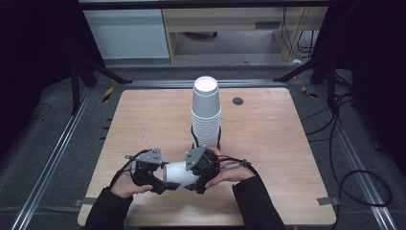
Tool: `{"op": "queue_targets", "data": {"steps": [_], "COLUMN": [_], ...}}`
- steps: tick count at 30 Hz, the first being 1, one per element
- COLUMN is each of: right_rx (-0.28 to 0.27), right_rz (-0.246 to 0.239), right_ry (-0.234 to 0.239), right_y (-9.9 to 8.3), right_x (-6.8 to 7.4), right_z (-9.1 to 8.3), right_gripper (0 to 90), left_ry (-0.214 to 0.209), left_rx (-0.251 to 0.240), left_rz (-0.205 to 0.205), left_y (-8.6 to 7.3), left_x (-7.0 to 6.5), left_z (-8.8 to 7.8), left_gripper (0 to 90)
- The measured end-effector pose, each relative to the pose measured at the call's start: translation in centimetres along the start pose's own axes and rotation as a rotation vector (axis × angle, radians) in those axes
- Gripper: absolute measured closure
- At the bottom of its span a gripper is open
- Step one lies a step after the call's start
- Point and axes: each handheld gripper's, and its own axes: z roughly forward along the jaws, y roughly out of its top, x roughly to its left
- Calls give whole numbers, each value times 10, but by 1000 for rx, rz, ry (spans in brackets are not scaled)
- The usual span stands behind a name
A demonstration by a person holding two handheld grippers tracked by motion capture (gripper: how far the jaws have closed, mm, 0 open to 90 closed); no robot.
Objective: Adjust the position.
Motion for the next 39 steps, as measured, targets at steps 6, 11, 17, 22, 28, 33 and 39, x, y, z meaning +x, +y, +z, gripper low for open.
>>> {"op": "queue_targets", "data": {"steps": [6, 11, 17, 22, 28, 33, 39], "right_rx": [-18, -40, -79, -134, -220, -269, -309], "right_rz": [-2, 9, 20, 39, 90, 122, 175], "right_ry": [-18, -34, -50, -54, -82, -100, -129], "right_y": [0, 0, 0, -1, -3, -9, -25], "right_x": [0, -1, -1, -3, -5, -3, 0], "right_z": [-3, -8, -17, -30, -49, -59, -69], "right_gripper": [57, 53, 56, 60, 63, 65, 65], "left_ry": [4, 13, 24, 35, 45, 54, 58], "left_rx": [-11, -17, -9, -11, -29, -57, -94], "left_rz": [-2, -3, -6, -13, -23, -26, -29], "left_y": [0, -1, -2, -4, -5, -6, -6], "left_x": [1, 1, 3, 5, 8, 9, 9], "left_z": [-3, -5, -5, -7, -12, -17, -23], "left_gripper": [226, 228, 228, 228, 227, 228, 228]}}
